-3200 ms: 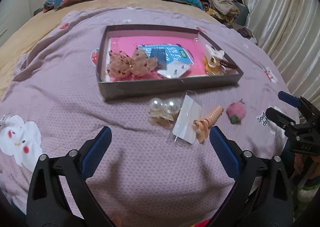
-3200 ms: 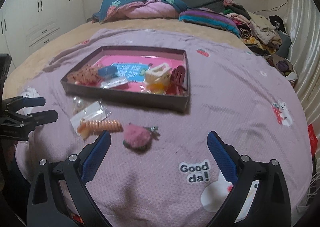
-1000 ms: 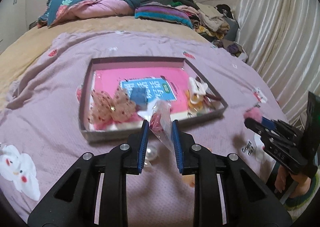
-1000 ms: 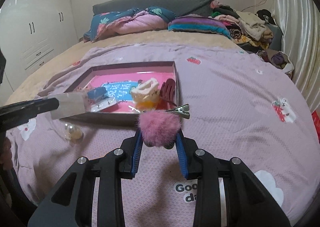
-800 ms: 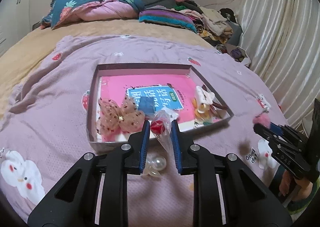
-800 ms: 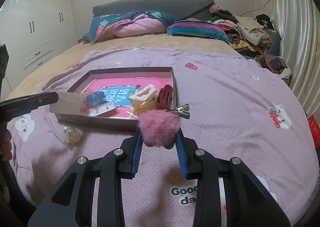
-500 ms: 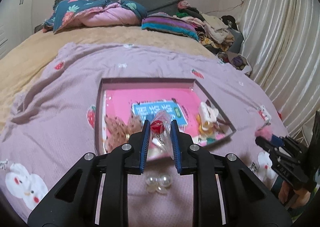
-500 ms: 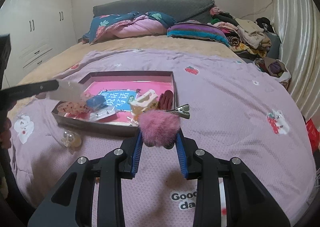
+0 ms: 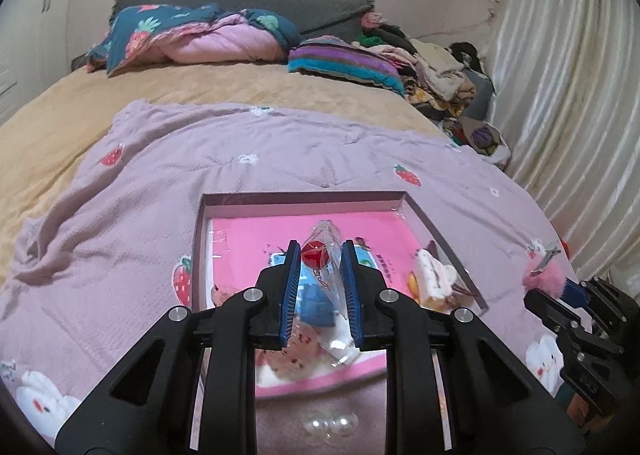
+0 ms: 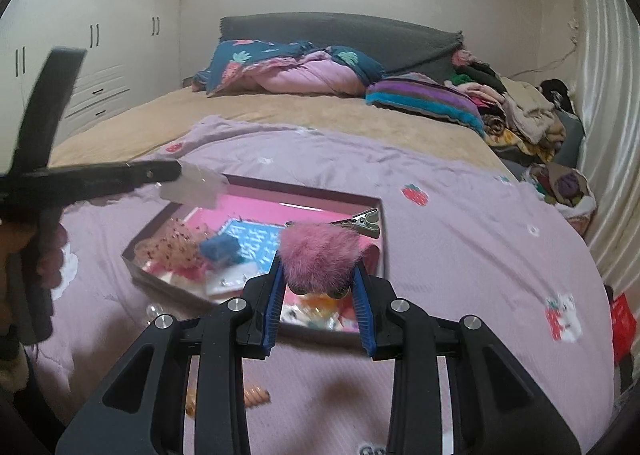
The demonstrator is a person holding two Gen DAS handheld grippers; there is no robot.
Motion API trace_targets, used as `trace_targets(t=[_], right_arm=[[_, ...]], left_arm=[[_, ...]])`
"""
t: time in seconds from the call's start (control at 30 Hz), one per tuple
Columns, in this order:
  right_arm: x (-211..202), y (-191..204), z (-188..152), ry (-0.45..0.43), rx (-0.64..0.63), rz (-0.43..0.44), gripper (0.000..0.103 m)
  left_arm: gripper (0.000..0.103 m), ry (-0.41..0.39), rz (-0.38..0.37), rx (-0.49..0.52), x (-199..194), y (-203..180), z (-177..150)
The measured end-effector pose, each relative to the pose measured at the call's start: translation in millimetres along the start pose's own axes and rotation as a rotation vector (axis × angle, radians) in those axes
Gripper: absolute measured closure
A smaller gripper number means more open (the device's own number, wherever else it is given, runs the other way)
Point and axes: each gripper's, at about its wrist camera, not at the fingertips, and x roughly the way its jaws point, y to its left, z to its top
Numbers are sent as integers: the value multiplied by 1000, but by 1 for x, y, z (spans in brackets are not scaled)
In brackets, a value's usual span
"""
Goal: Organize jewelry
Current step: 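Carry the bagged item and pink pompom clip over the tray with both tools, then open the left tool over the tray while the right tool releases the pompom clip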
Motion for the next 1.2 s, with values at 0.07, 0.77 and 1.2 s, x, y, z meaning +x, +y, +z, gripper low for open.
trace_targets(t=[0.07, 0.77, 1.2], right_arm=[[7, 3, 6, 5, -1, 25, 73], [103, 45, 7, 166, -62, 107, 73], [119, 47, -12, 228, -49, 99, 67]], left_arm=[[90, 4, -2, -23, 6, 8, -1], [89, 121, 53, -76, 53, 42, -18], [73, 158, 55, -74, 52, 47, -22]])
